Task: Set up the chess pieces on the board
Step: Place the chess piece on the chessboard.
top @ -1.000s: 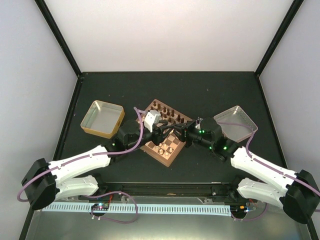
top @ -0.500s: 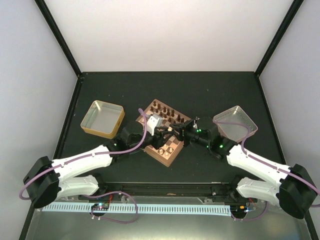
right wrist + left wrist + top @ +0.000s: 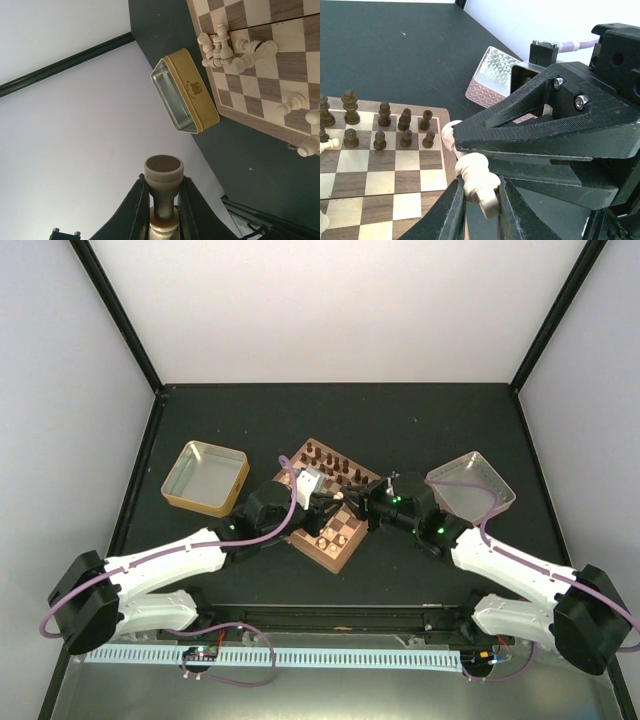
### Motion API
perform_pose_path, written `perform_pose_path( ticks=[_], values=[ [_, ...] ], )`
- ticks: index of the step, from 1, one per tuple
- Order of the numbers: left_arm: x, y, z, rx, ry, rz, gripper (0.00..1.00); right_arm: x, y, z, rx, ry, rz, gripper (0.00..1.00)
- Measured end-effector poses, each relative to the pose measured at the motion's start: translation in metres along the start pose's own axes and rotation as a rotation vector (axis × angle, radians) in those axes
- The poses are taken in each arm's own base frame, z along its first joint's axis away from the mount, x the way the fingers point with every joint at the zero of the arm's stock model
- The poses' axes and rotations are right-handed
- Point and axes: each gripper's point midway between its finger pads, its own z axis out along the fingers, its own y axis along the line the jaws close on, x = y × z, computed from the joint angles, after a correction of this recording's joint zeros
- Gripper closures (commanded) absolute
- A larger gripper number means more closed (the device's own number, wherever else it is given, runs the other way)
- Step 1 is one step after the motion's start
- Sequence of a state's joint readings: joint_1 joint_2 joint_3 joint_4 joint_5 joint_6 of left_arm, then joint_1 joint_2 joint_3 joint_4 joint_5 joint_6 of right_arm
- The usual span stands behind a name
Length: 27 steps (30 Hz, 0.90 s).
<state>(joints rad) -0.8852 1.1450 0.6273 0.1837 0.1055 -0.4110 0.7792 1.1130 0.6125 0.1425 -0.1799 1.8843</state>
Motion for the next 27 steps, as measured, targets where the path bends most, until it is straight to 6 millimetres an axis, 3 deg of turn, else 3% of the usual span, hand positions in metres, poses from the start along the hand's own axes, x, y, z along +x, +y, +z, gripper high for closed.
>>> perform_pose_path(
  ticks=[2, 8, 12, 19, 27],
  values=[
    [0.002, 0.001, 0.0, -0.005, 0.007, 0.002, 0.98, 0.0, -0.001, 0.0, 0.004, 0.002, -0.014, 0.87],
    [0.011, 0.006, -0.002, -0.035, 0.049, 0.006, 0.98, 0.003, -0.011, 0.001, 0.041, 0.014, -0.089, 0.56],
    [0.027, 0.016, -0.007, -0.089, 0.134, -0.003, 0.99, -0.001, -0.016, -0.003, 0.063, -0.01, -0.177, 0.42],
    [0.045, 0.035, -0.026, -0.209, 0.317, -0.044, 0.98, -0.024, 0.002, -0.034, 0.02, -0.164, -0.344, 0.37],
    [0.061, 0.086, -0.063, -0.399, 0.503, -0.183, 0.99, -0.051, 0.017, -0.078, 0.044, -0.372, -0.588, 0.37]
  ],
)
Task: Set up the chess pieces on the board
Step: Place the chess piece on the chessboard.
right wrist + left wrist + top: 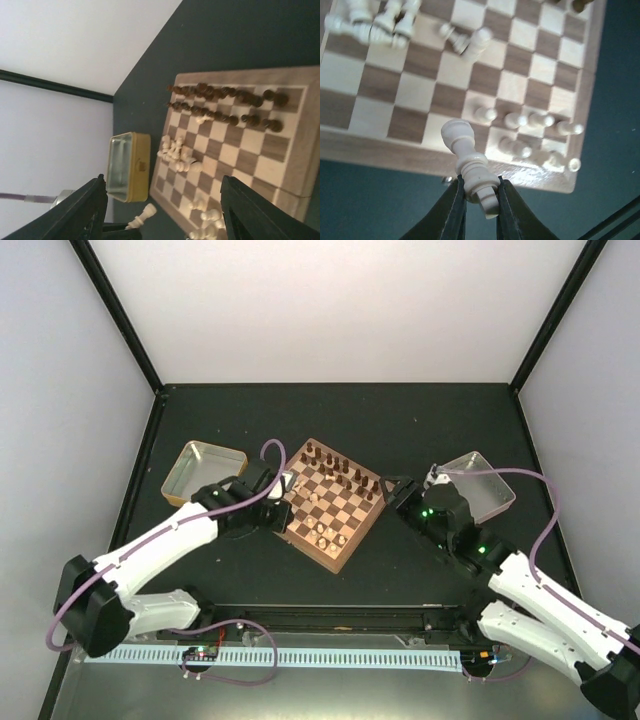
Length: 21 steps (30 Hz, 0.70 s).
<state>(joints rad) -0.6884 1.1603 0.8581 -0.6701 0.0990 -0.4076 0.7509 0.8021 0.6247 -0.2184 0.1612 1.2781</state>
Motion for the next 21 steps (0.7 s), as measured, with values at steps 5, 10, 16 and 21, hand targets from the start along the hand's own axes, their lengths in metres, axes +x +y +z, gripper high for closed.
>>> perform_pose_path(
  ticks=[5, 10, 16, 21],
  values=[
    [0.013, 0.021, 0.014, -0.03, 0.183, -0.053, 0.98, -0.012, -0.013, -0.015, 0.038, -0.066, -0.093, 0.36],
    [0.026, 0.02, 0.033, -0.008, 0.342, -0.06, 0.98, -0.015, -0.028, -0.02, 0.081, -0.09, -0.15, 0.36],
    [0.023, 0.014, 0.041, 0.019, 0.402, -0.054, 0.99, -0.013, -0.041, -0.02, 0.115, -0.087, -0.183, 0.36],
    [0.024, 0.013, 0.047, 0.029, 0.44, -0.052, 0.98, -0.01, -0.047, -0.019, 0.13, -0.081, -0.192, 0.36]
  ],
)
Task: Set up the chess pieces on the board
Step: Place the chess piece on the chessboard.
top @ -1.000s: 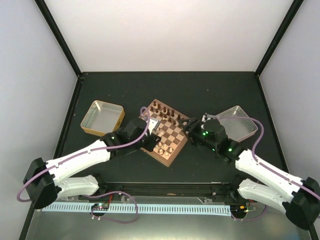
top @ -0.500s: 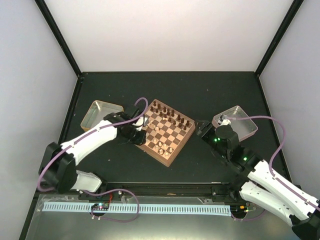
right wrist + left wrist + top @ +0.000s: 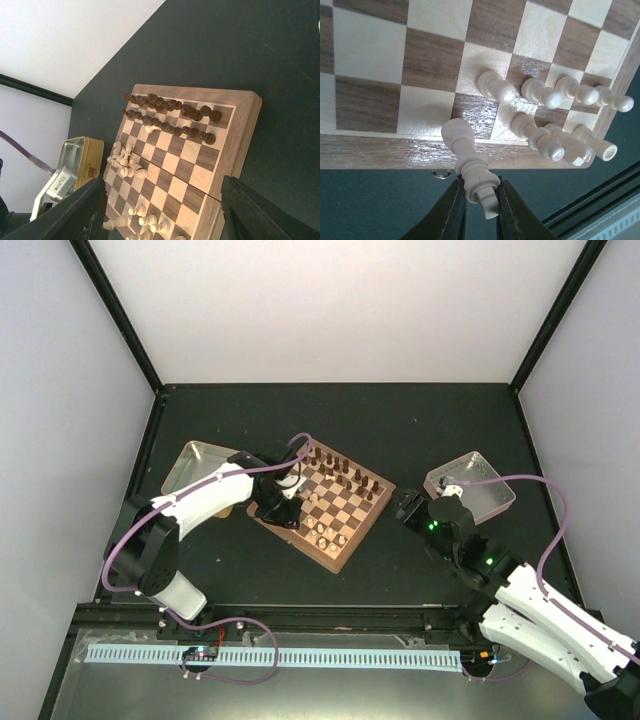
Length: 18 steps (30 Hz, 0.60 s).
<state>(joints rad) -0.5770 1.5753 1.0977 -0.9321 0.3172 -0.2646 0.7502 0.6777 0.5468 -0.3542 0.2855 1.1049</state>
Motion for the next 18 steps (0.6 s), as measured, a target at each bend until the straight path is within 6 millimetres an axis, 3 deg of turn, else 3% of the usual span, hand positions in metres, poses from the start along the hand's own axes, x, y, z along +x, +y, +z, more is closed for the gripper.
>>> perform_pose_path(
  ticks=[5, 13, 18],
  values=[
    [0.007, 0.0, 0.006, 0.011, 0.046, -0.002, 0.96, 0.0, 0.0, 0.0, 0.001, 0.001, -0.001, 0.36],
    [0.009, -0.002, 0.011, 0.024, 0.079, 0.011, 0.74, 0.003, 0.001, 0.001, -0.004, 0.017, -0.002, 0.37],
    [0.007, -0.002, 0.011, 0.024, 0.078, 0.014, 0.71, 0.007, 0.0, 0.004, 0.0, 0.033, -0.005, 0.36]
  ],
)
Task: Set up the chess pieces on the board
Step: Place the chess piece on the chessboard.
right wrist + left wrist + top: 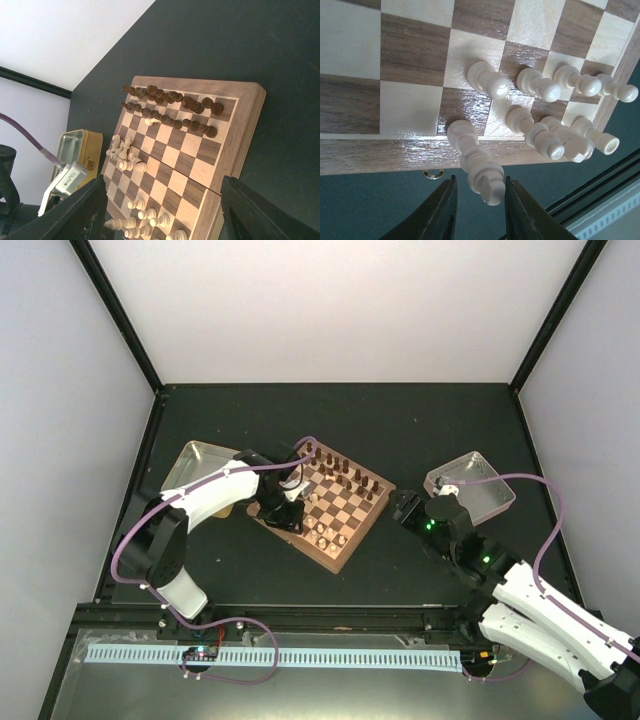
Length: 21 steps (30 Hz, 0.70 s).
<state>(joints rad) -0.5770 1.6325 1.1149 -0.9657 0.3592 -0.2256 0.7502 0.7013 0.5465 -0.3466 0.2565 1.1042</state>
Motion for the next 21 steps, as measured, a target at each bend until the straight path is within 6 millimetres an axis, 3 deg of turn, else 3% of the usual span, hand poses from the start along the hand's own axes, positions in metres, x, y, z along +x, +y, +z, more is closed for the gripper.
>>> perform_pose_path(
  ticks=[6, 21],
  values=[
    [-0.004, -0.002, -0.002, 0.003, -0.014, 0.004, 0.69, 0.0, 0.001, 0.0, -0.004, 0.003, 0.0, 0.36],
    [-0.012, -0.004, 0.0, 0.017, -0.048, 0.015, 0.8, 0.001, 0.0, 0.002, -0.002, 0.005, 0.0, 0.36]
  ],
)
